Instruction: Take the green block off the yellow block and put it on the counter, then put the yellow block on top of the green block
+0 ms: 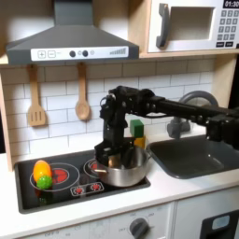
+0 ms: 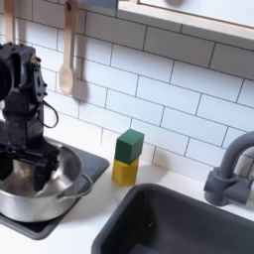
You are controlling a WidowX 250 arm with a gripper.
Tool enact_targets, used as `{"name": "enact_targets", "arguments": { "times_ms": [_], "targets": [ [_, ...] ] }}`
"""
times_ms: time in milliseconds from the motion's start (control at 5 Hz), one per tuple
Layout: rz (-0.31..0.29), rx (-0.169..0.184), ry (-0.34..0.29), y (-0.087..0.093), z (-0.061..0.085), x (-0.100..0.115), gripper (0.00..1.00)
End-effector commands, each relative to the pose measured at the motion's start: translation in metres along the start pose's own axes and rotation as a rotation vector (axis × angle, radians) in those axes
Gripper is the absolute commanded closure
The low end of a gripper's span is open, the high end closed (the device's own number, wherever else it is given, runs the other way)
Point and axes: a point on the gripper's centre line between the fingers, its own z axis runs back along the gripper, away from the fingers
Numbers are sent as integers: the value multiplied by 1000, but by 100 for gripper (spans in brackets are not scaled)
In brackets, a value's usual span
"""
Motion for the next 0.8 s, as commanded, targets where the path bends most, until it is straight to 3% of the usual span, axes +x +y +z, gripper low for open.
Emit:
{"name": "enact_targets", "arguments": {
  "times_ms": [0, 600],
  "targets": [
    [29, 4, 9, 12, -1, 3, 0],
    [75, 26, -15, 30, 6, 12, 0]
  ]
}}
